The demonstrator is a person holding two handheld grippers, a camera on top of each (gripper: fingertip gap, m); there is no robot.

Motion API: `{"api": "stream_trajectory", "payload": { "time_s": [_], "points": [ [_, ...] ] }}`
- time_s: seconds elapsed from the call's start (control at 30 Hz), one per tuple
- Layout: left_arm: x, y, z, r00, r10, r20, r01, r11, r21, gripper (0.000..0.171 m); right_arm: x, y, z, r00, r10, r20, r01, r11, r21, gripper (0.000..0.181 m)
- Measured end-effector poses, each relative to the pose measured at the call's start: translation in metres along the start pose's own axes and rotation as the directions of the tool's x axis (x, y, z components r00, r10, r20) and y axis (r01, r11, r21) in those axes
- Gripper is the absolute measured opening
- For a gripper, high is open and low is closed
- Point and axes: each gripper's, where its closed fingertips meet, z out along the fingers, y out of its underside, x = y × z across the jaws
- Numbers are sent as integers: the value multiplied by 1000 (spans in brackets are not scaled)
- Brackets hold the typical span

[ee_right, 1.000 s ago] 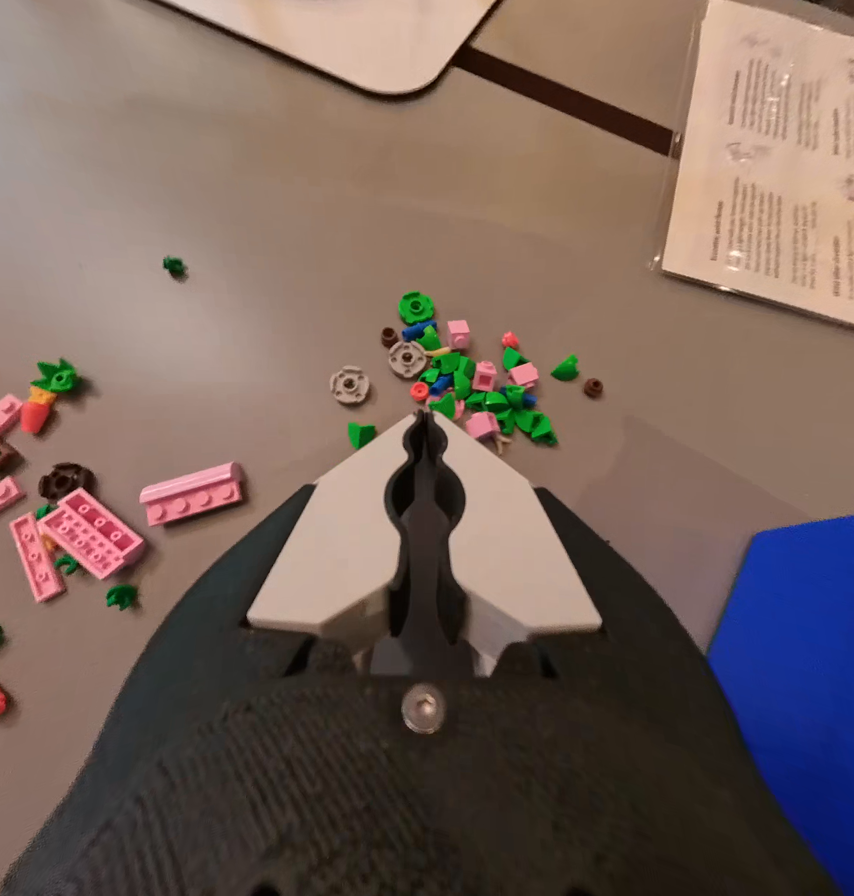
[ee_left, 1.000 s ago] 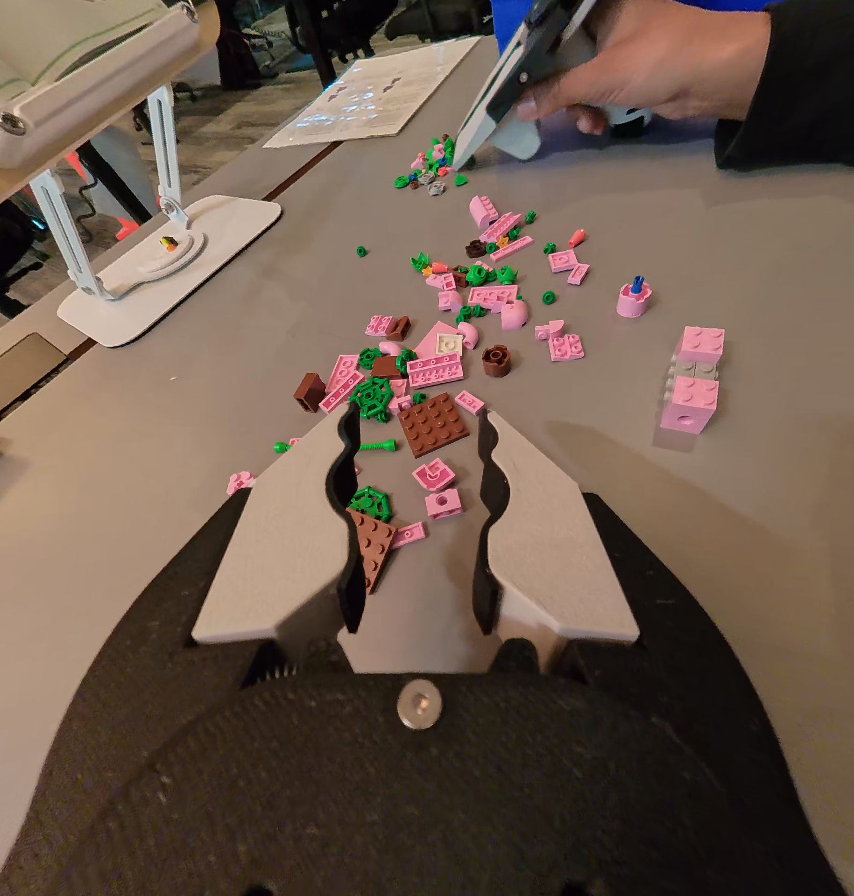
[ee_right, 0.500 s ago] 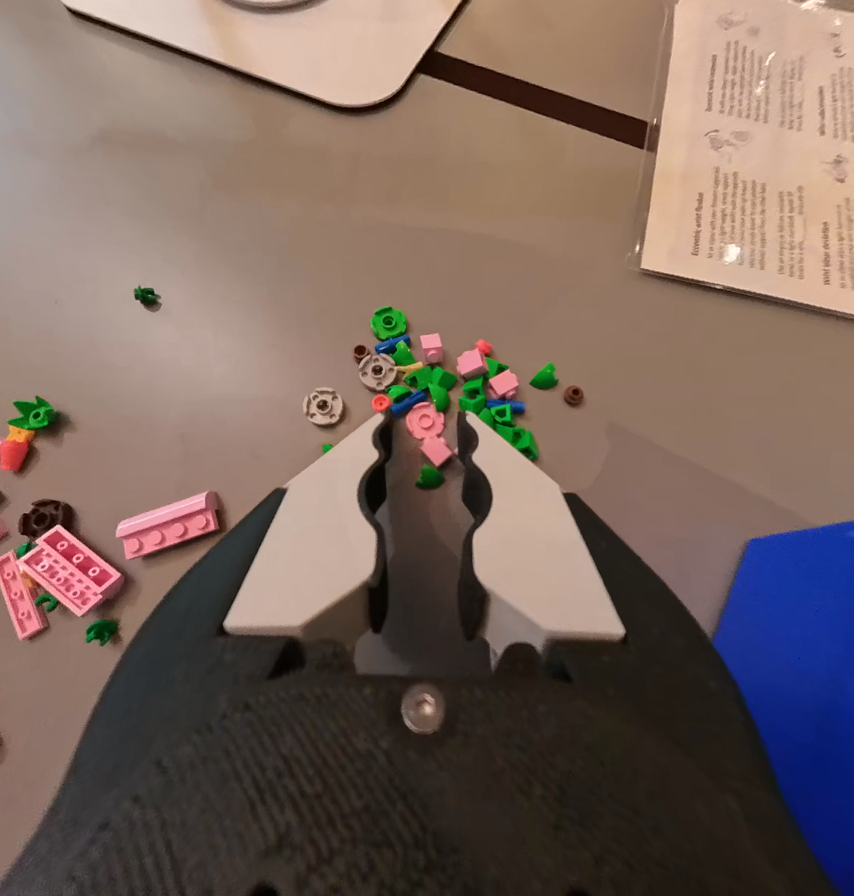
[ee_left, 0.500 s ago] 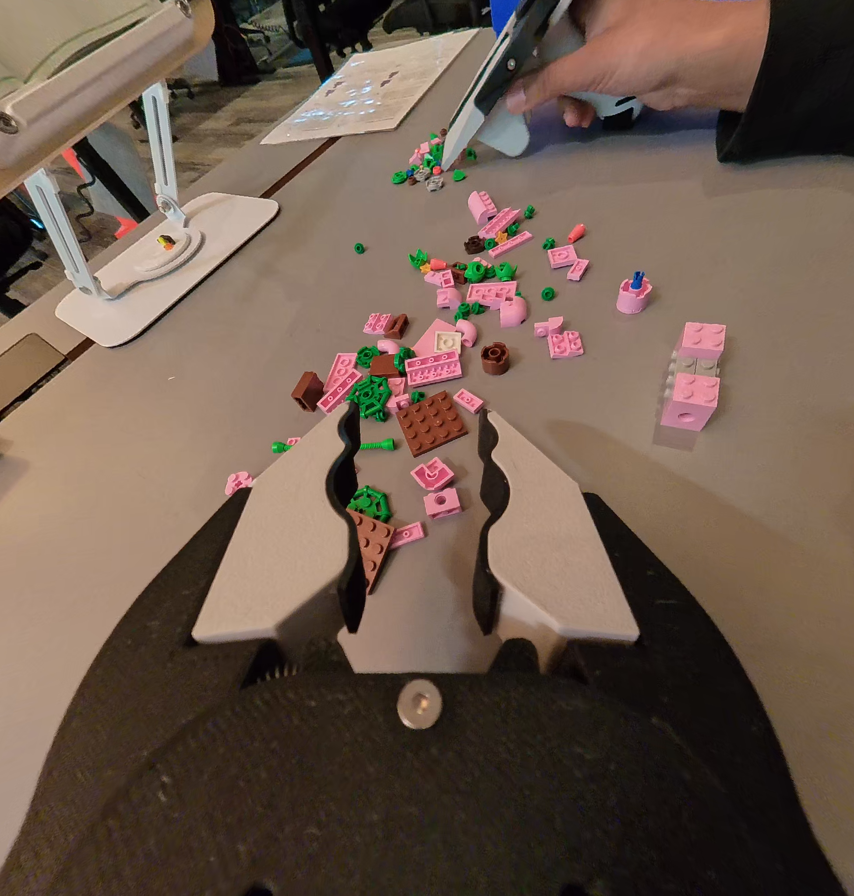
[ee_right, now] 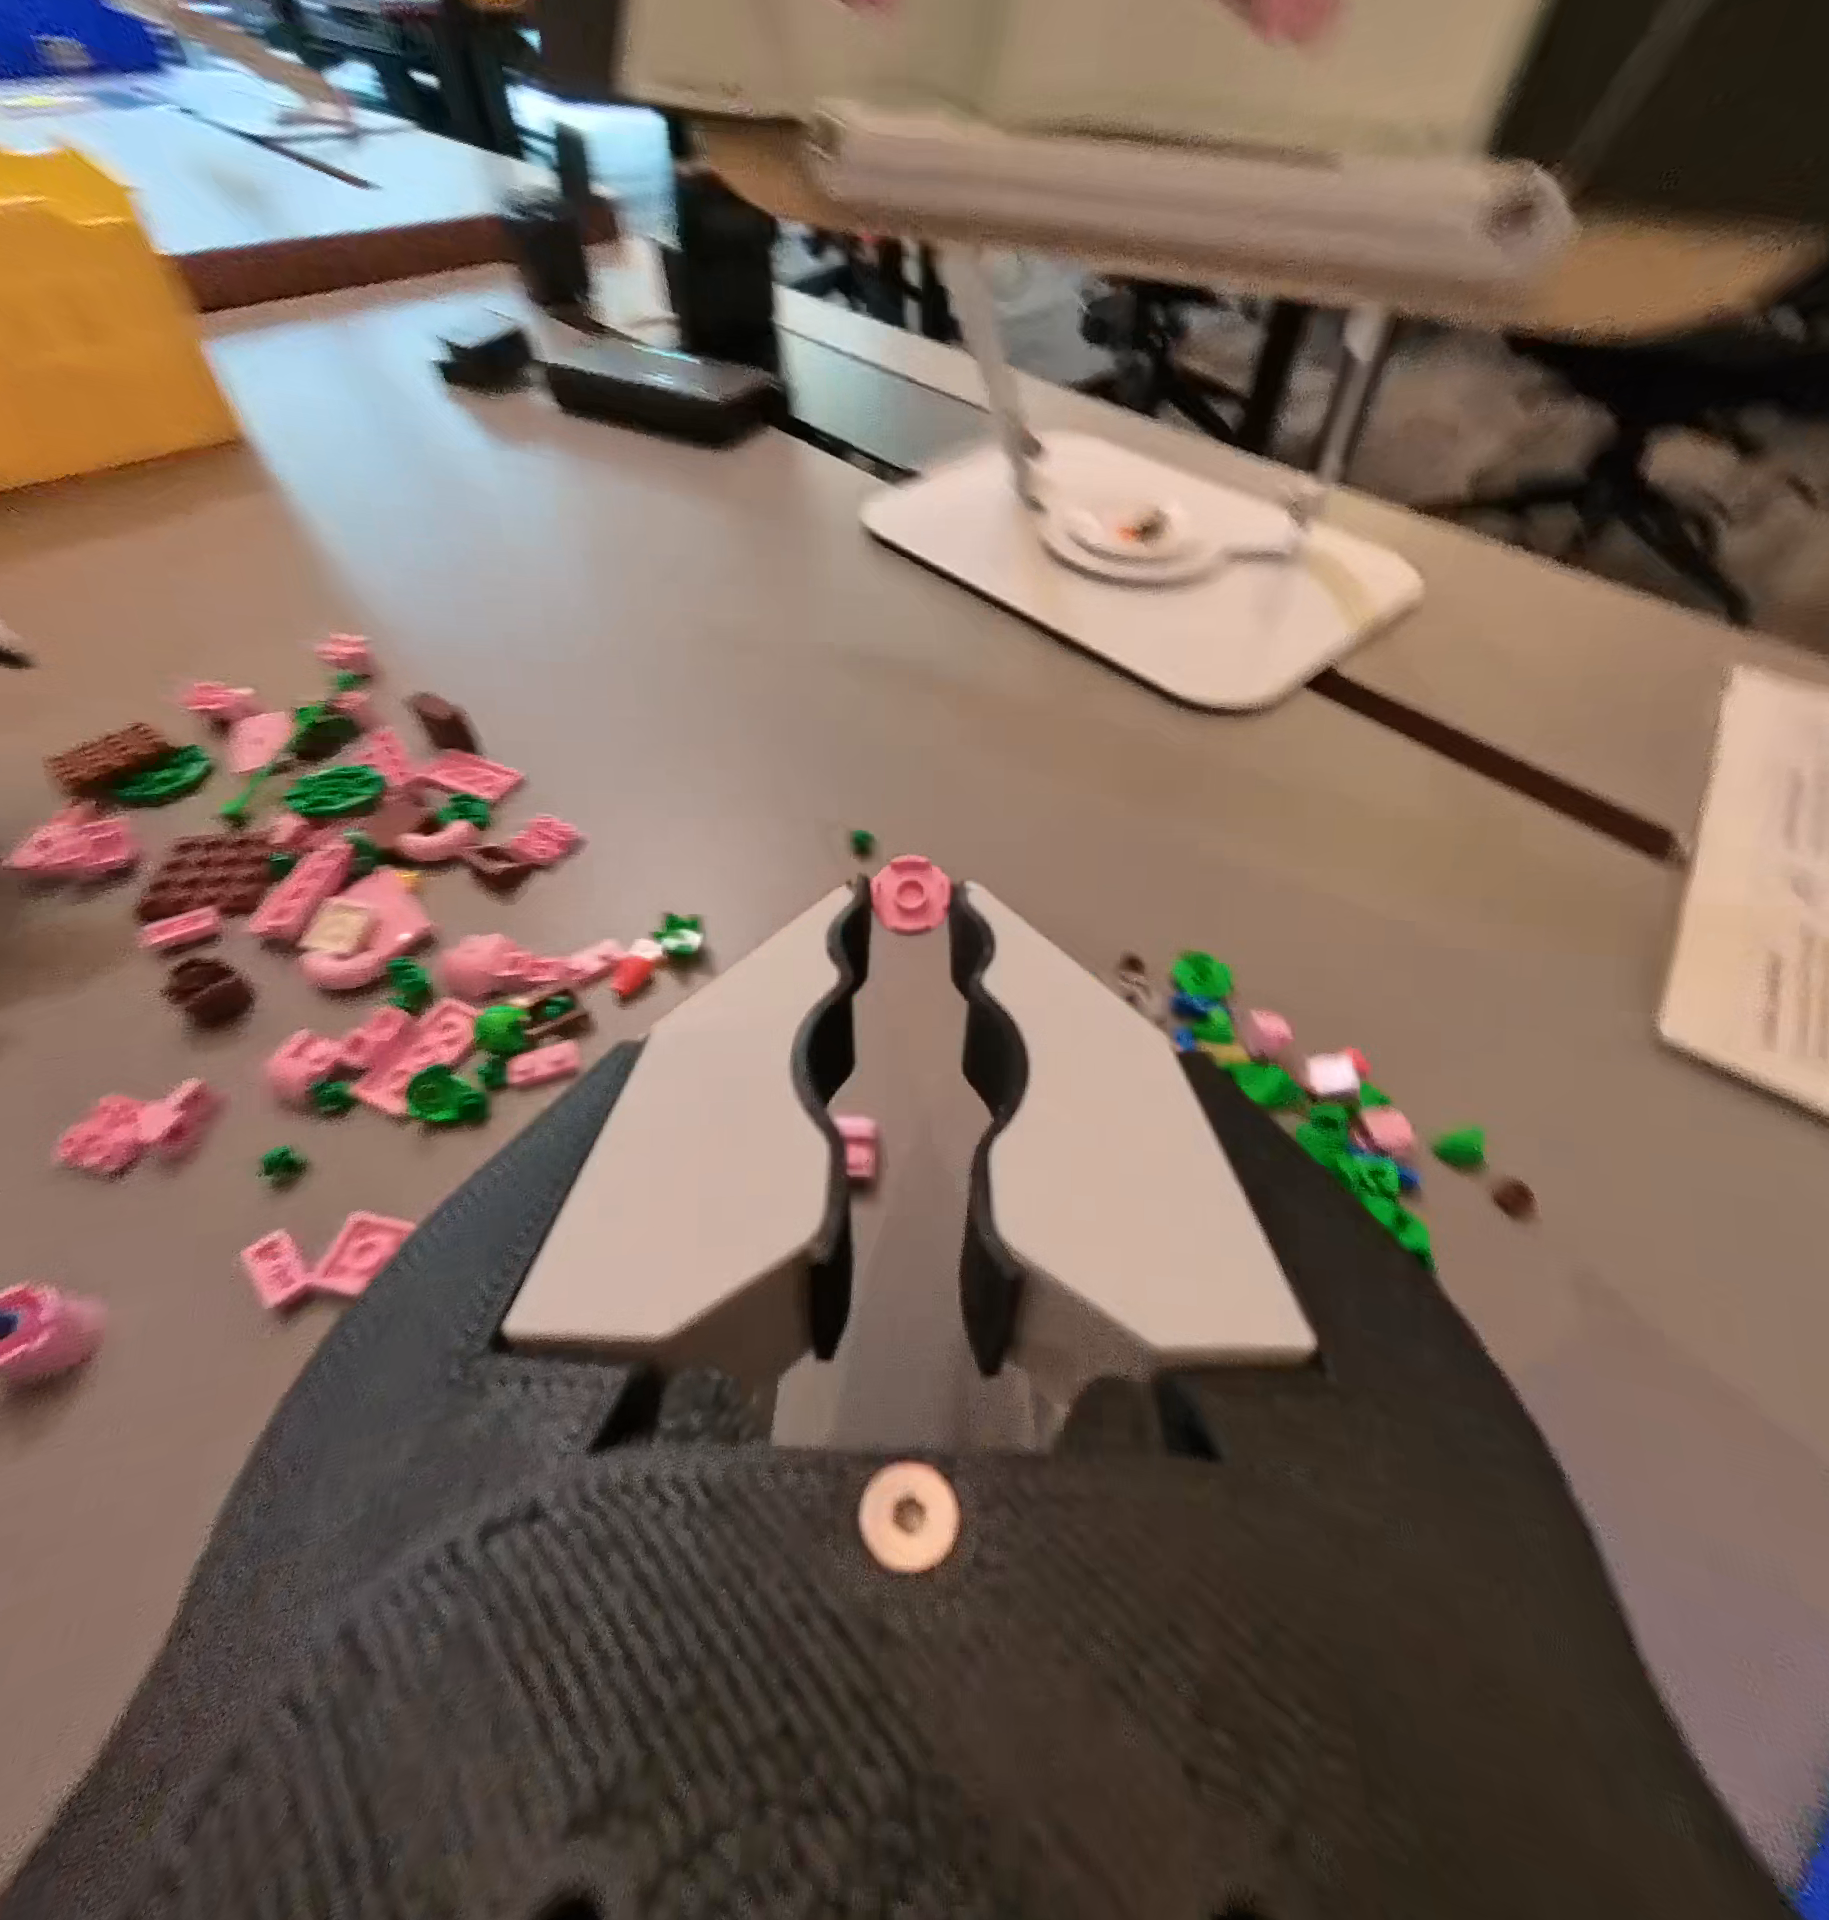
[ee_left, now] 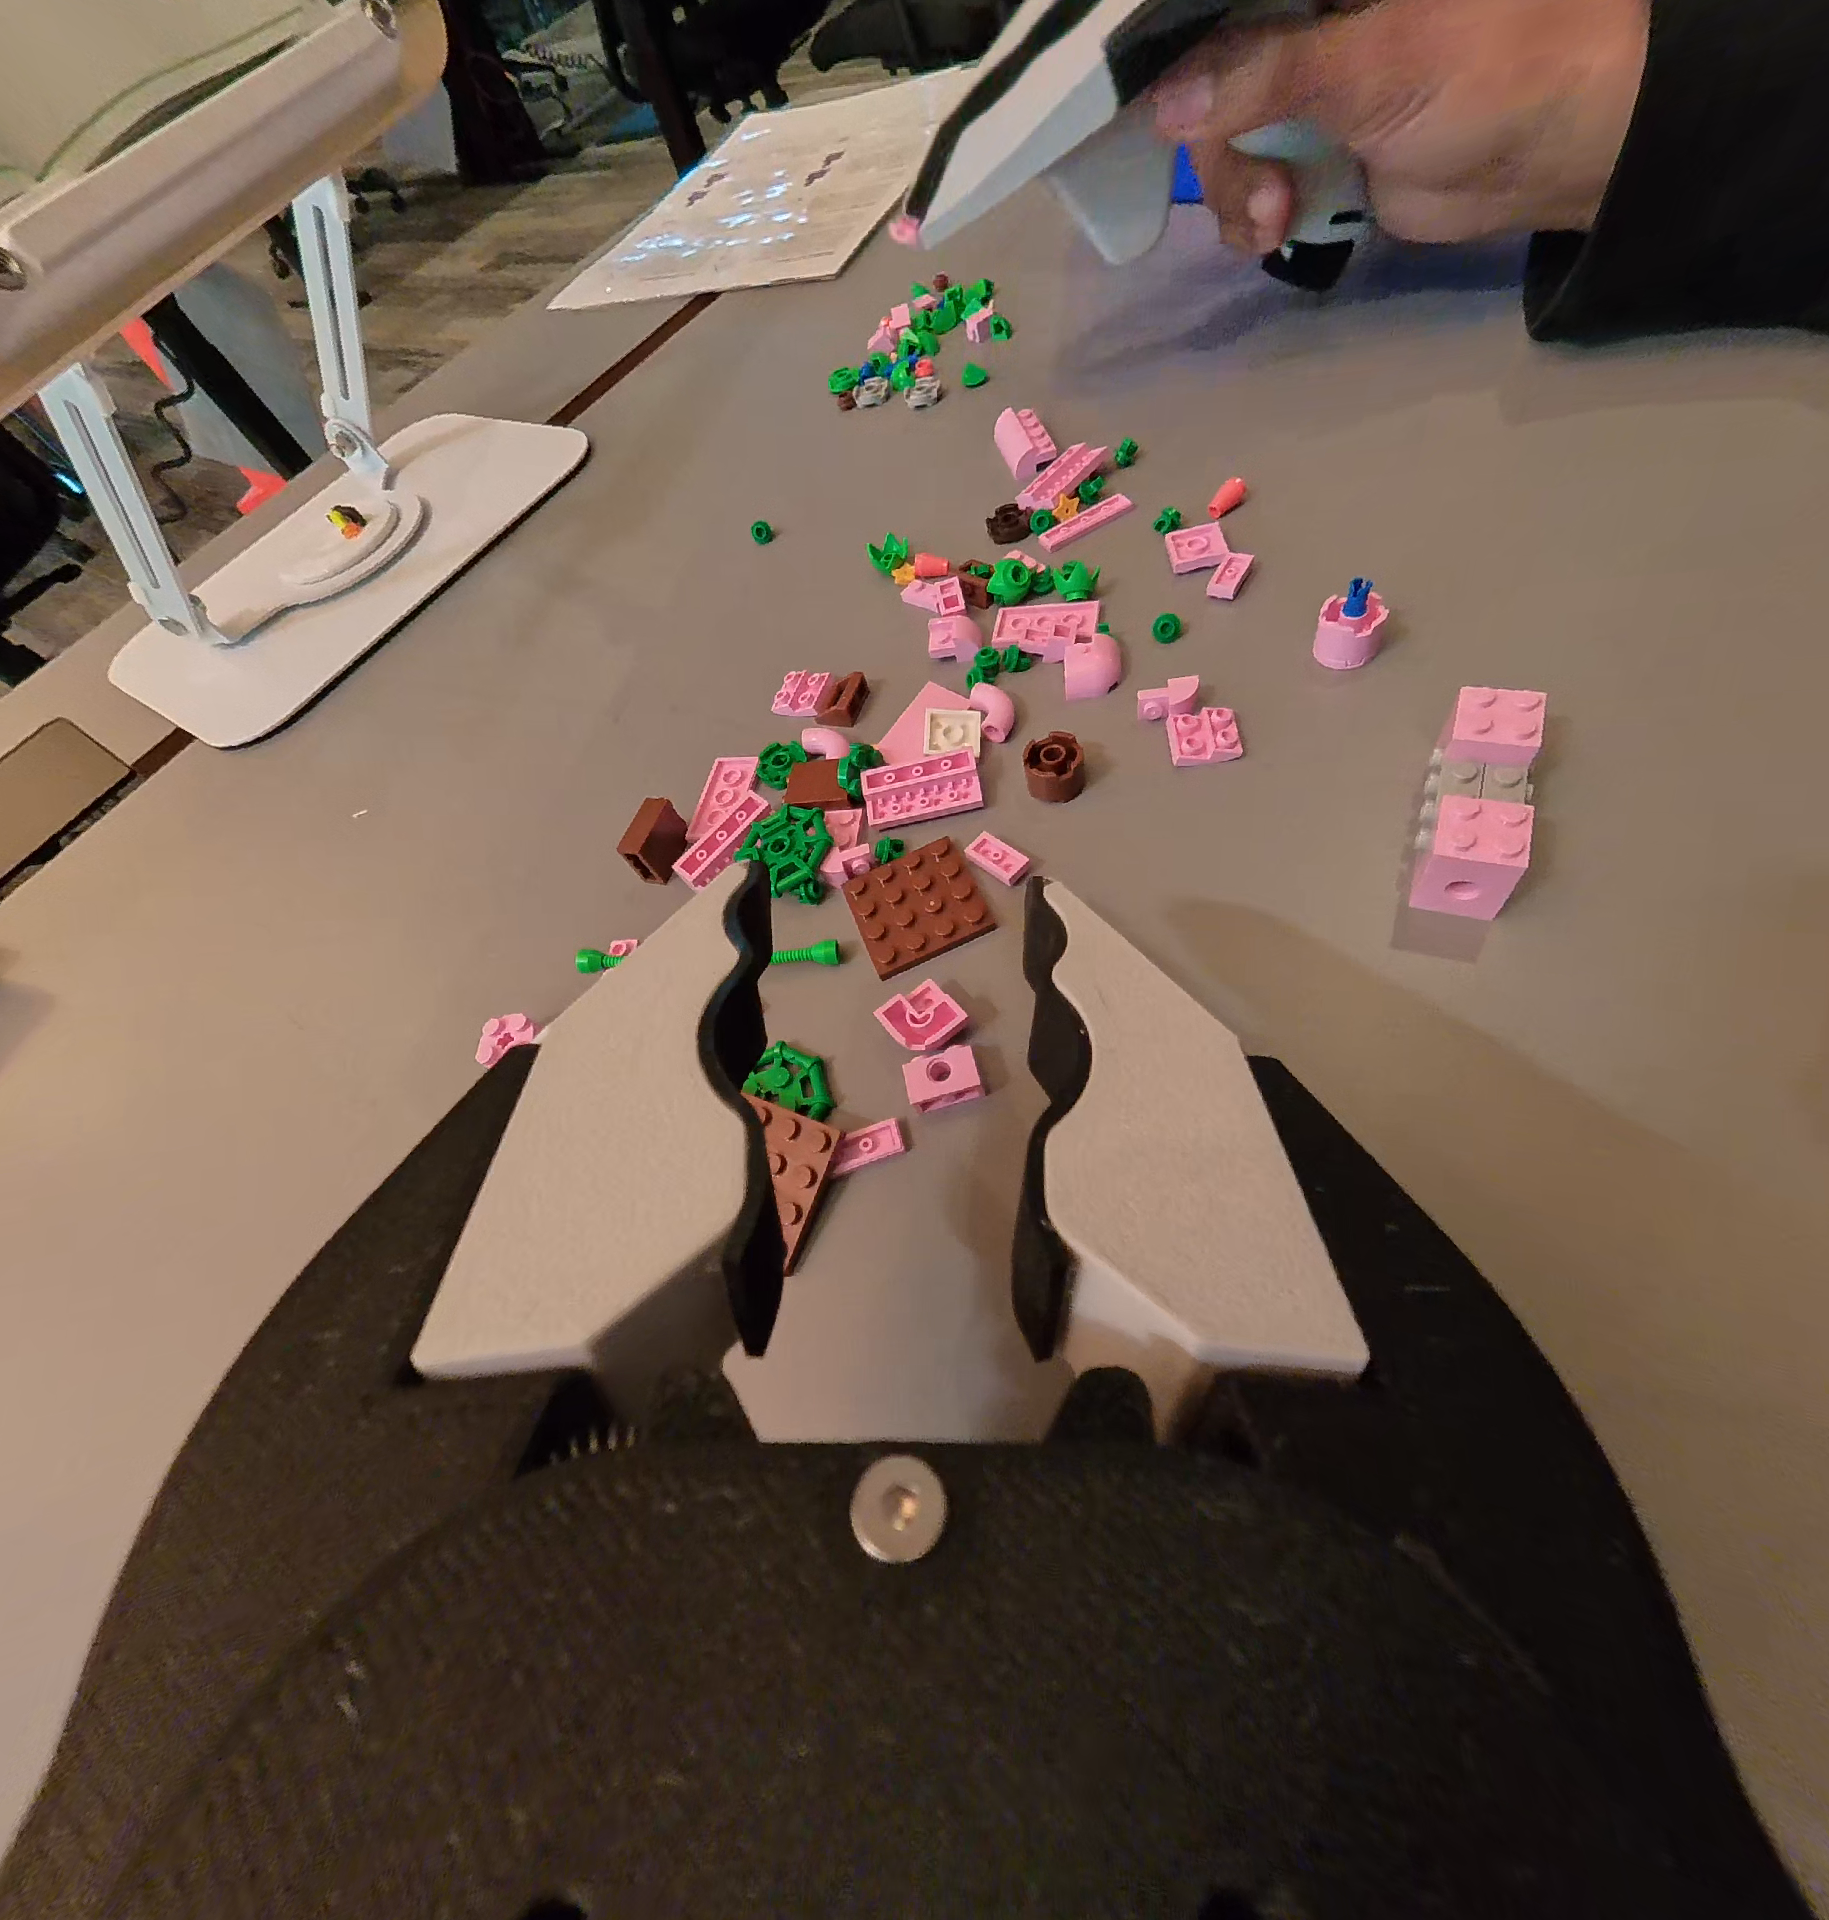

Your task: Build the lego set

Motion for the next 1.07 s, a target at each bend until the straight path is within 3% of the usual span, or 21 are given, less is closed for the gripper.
{"api": "stream_trajectory", "payload": {
  "time_s": [0.13, 0.37, 0.63, 0.77, 0.9, 1.07],
  "points": [
    [0, 1, 0, 1000, 1, 0, -1, 1000, -4, 47, -38, -12, 4, 987, -141, 81, 139, 990, 28, 13],
    [0, 2, 1, 1000, 1, -2, -1, 1000, -10, 47, -101, -20, 4, 945, -204, 254, 194, 979, 65, 13],
    [1, 4, 3, 1000, 9, -3, -9, 999, -31, 47, -170, -6, -12, 821, -260, 508, 271, 961, 55, 13],
    [1, 5, 3, 1000, 8, -5, -9, 999, -34, 47, -162, 3, -19, 840, -284, 462, 312, 950, 17, 13],
    [2, 6, 4, 1000, 13, -8, -13, 999, -43, 47, -146, 5, -30, 871, -243, 426, 264, 964, 9, 13],
    [3, 8, 5, 1000, 29, -7, -30, 998, -58, 48, -151, 32, -30, 853, -217, 475, 286, 955, -76, 14]
  ]
}}
